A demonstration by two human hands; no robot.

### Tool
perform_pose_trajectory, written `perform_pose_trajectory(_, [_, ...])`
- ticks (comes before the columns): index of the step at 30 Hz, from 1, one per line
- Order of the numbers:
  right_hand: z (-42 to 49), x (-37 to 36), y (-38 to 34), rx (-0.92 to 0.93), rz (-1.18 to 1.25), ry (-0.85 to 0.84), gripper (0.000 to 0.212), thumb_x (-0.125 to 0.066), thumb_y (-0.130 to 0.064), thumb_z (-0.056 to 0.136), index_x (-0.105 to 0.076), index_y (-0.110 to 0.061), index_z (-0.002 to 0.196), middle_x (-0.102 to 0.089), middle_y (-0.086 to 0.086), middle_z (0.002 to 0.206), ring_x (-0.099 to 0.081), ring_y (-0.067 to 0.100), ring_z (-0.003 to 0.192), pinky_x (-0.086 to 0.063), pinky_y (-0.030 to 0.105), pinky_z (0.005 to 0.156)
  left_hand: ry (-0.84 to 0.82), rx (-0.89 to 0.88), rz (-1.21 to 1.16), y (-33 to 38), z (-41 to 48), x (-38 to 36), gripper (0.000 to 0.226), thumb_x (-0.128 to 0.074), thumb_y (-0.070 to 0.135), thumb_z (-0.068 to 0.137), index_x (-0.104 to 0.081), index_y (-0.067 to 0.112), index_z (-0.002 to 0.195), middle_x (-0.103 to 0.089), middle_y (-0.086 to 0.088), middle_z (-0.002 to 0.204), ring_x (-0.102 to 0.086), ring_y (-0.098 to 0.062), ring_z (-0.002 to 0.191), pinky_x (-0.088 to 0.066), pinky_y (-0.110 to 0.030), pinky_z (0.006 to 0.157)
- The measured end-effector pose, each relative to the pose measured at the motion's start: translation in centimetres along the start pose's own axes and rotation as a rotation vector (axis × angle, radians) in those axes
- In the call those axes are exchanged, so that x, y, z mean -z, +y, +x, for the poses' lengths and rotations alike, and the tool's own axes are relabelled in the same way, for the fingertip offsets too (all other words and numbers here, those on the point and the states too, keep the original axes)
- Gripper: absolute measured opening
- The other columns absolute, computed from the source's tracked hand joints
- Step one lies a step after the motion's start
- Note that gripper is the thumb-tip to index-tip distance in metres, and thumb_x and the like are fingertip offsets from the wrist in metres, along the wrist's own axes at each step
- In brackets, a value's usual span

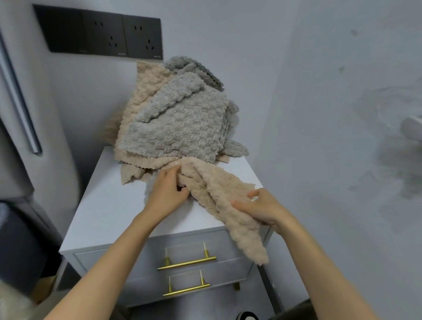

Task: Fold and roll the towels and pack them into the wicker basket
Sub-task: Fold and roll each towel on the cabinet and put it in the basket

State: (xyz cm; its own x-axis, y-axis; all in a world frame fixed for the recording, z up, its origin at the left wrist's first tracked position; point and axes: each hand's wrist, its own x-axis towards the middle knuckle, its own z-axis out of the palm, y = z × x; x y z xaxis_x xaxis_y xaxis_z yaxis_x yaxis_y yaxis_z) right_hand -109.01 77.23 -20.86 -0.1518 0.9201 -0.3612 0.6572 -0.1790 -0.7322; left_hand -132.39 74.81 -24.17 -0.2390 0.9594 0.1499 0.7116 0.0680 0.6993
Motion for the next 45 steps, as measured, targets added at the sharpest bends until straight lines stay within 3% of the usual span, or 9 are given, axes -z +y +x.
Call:
perform_pose_trajectory(5, [-0.3,-0.1,0.9,0.087,0.117,0.004,0.053,-0.079,-0.018,0.076,-0.046,-0.012,0.118,-0.053,0.0,0.093,-0.056,0.015,0.083,-0.045,0.025,0.064,0.014,0.106,-0.178,0.5,-0.6,0.2,0.075,-0.06,0.039,0.078,-0.036,0.012,0.144,-0.037,-0.008,0.147,-0.037,-0.021,0.134,-0.034,-0.043,0.11])
perform_pose_trajectory(9, [-1.7,2.0,0.8,0.261,0.591,0.267,0.015,-0.058,-0.002,0.087,-0.05,-0.015,0.09,-0.051,-0.001,0.073,-0.048,0.011,0.065,-0.037,0.025,0.056,-0.008,0.129,-0.161,-0.1,-0.5,0.5,0.082,-0.054,0.052,0.074,-0.039,0.006,0.14,-0.042,-0.016,0.142,-0.041,-0.03,0.13,-0.035,-0.047,0.109])
perform_pose_trajectory(13, [-3.0,4.2,1.1,0.278,1.031,0.477,0.031,-0.039,0.006,0.088,-0.037,-0.016,0.067,-0.036,-0.004,0.059,-0.036,0.006,0.051,-0.032,0.02,0.046,-0.032,0.106,-0.201,0.0,-0.5,0.1,0.084,-0.059,0.057,0.084,-0.03,0.011,0.148,-0.036,-0.003,0.15,-0.037,-0.02,0.135,-0.033,-0.034,0.109])
perform_pose_trajectory(18, [-2.9,3.3,1.7,0.173,0.811,0.367,0.016,-0.045,0.003,0.087,-0.043,-0.012,0.082,-0.041,0.001,0.072,-0.041,0.01,0.057,-0.038,0.02,0.045,-0.134,-0.05,-0.118,1.0,-0.7,-1.2,0.075,-0.037,0.083,0.075,-0.066,0.027,0.115,-0.059,-0.001,0.125,-0.047,-0.019,0.121,-0.035,-0.043,0.106])
perform_pose_trajectory(25, [-3.0,2.3,1.5,0.126,0.754,0.167,0.045,-0.059,0.006,0.085,-0.043,-0.013,0.123,-0.06,0.01,0.091,-0.06,0.017,0.071,-0.052,0.026,0.054,-0.013,0.043,0.111,1.3,-0.9,-4.3,0.058,-0.053,0.063,0.084,-0.054,0.017,0.119,-0.054,-0.002,0.107,-0.037,-0.023,0.118,-0.02,-0.029,0.085])
perform_pose_trajectory(29, [-3.3,3.5,1.7,0.191,0.865,0.13,0.062,-0.063,0.017,0.079,-0.043,-0.017,0.127,-0.065,0.015,0.099,-0.068,0.021,0.08,-0.058,0.03,0.06,-0.029,0.004,0.161,0.9,-0.2,-4.6,0.032,-0.06,0.052,0.085,-0.059,0.02,0.089,-0.054,-0.002,0.088,-0.043,-0.026,0.109,-0.019,-0.031,0.077])
perform_pose_trajectory(35, [-3.8,5.1,2.5,0.225,0.777,0.334,0.068,-0.075,0.006,0.075,-0.044,-0.02,0.131,-0.069,0.015,0.096,-0.068,0.021,0.08,-0.057,0.034,0.074,0.083,0.047,-0.51,3.0,-0.9,-0.9,0.013,-0.065,0.024,0.089,-0.056,0.016,0.084,-0.058,0.0,0.074,-0.054,-0.01,0.062,-0.042,-0.024,0.054])
perform_pose_trajectory(39, [-4.1,5.4,2.2,0.175,0.713,0.331,0.058,-0.08,-0.014,0.076,-0.048,-0.017,0.125,-0.069,0.009,0.095,-0.068,0.016,0.076,-0.057,0.028,0.065,0.149,0.026,-0.82,3.5,-1.9,3.3,0.009,-0.063,0.017,0.09,-0.056,0.014,0.086,-0.067,0.003,0.074,-0.063,-0.006,0.066,-0.051,-0.017,0.059])
perform_pose_trajectory(45, [-4.0,4.9,1.2,0.259,1.053,0.128,0.028,-0.066,-0.009,0.086,-0.062,-0.011,0.114,-0.072,0.005,0.085,-0.068,0.011,0.072,-0.057,0.024,0.065,0.242,0.045,-0.817,2.4,-3.7,6.2,0.018,-0.066,0.024,0.087,-0.056,0.015,0.099,-0.069,0.003,0.07,-0.064,-0.007,0.062,-0.051,-0.022,0.059])
